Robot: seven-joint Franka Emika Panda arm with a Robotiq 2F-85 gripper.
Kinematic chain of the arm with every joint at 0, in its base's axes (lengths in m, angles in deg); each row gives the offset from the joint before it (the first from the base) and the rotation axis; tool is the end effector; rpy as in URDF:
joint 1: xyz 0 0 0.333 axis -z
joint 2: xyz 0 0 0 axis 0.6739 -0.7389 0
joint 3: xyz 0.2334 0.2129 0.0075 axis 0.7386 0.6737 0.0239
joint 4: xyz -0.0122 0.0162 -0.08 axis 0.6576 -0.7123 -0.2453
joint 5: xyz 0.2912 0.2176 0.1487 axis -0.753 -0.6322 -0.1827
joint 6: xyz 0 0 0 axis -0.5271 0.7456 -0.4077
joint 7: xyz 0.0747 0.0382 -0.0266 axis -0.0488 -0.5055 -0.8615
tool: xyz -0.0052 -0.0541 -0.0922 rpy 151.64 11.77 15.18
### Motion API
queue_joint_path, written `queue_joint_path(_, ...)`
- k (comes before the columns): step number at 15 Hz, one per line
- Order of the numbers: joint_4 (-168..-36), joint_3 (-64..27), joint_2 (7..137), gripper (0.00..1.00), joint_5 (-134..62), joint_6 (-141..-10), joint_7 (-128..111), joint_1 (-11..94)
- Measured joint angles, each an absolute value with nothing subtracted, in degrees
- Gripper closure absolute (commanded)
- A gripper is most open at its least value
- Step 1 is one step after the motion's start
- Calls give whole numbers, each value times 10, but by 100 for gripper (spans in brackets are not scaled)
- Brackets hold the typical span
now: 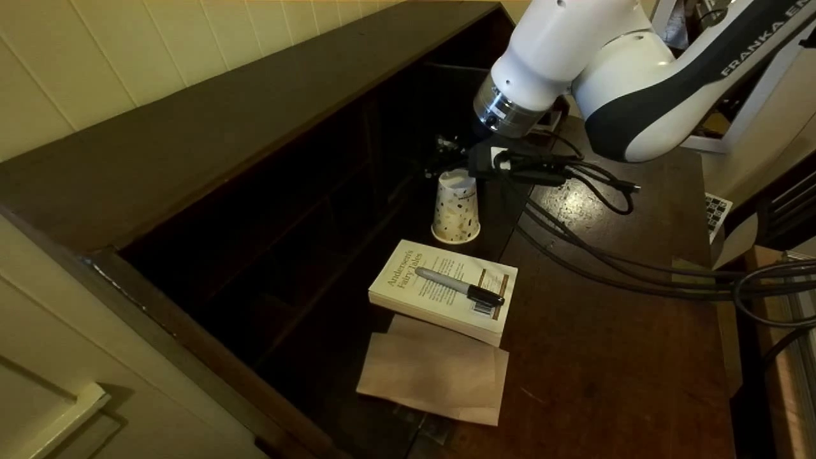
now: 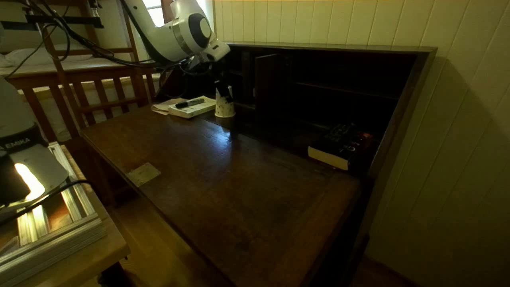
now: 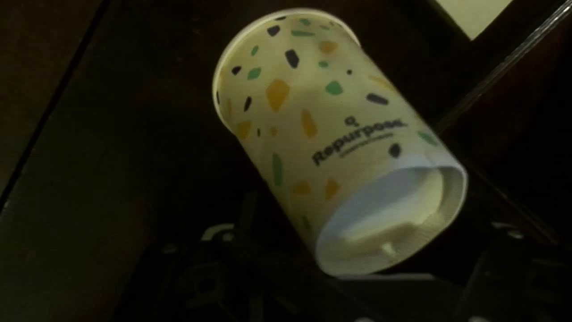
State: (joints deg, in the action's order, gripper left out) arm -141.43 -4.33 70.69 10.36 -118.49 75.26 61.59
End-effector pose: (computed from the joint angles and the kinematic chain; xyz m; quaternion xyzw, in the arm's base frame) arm 0.5462 -0.0262 0.2546 -0.8780 0.4092 -0.2375 0.0721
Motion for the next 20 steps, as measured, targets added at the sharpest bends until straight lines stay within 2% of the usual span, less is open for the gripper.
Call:
queue_joint_path(5, -1414, 49, 697, 0, 26, -1185, 673, 684)
queue_joint_path(13, -1415, 258, 694, 0, -66, -1128, 519, 860)
queue_joint_path(14, -1415, 285, 694, 3, -78, -1119, 498, 883)
queue_joint_path(15, -1415, 311, 694, 18, -90, -1111, 479, 905)
queue_joint_path(16, -1415, 335, 694, 27, -100, -1103, 462, 926)
queue_joint_path(17, -1415, 357, 694, 30, -109, -1095, 447, 945)
queue_joint_path(20, -1415, 404, 694, 52, -119, -1078, 419, 992)
